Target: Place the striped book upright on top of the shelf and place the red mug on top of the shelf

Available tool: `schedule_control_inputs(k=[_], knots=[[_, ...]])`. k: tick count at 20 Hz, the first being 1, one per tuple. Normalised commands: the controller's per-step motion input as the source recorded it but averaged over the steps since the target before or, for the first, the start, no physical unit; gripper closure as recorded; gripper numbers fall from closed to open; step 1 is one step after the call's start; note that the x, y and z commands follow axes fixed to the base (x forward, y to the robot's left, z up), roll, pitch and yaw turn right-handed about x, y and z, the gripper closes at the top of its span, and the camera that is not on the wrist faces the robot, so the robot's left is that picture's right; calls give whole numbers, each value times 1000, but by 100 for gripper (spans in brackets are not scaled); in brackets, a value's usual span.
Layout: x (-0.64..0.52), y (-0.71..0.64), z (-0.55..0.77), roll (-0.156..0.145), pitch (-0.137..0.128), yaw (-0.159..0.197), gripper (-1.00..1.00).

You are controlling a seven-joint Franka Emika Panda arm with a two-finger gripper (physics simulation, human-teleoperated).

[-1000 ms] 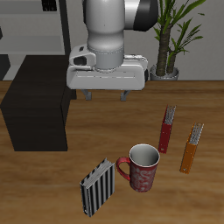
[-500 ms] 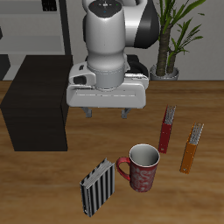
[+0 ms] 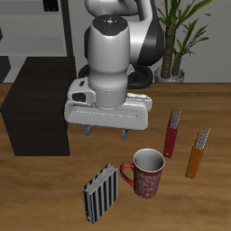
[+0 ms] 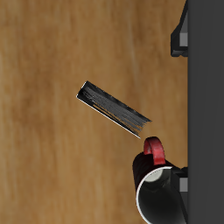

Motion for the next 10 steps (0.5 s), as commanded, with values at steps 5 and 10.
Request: schedule_control_inputs(k=[5, 10], knots=[[209, 169, -223, 5, -25, -64, -100], [170, 45, -207, -4, 8, -52, -100]])
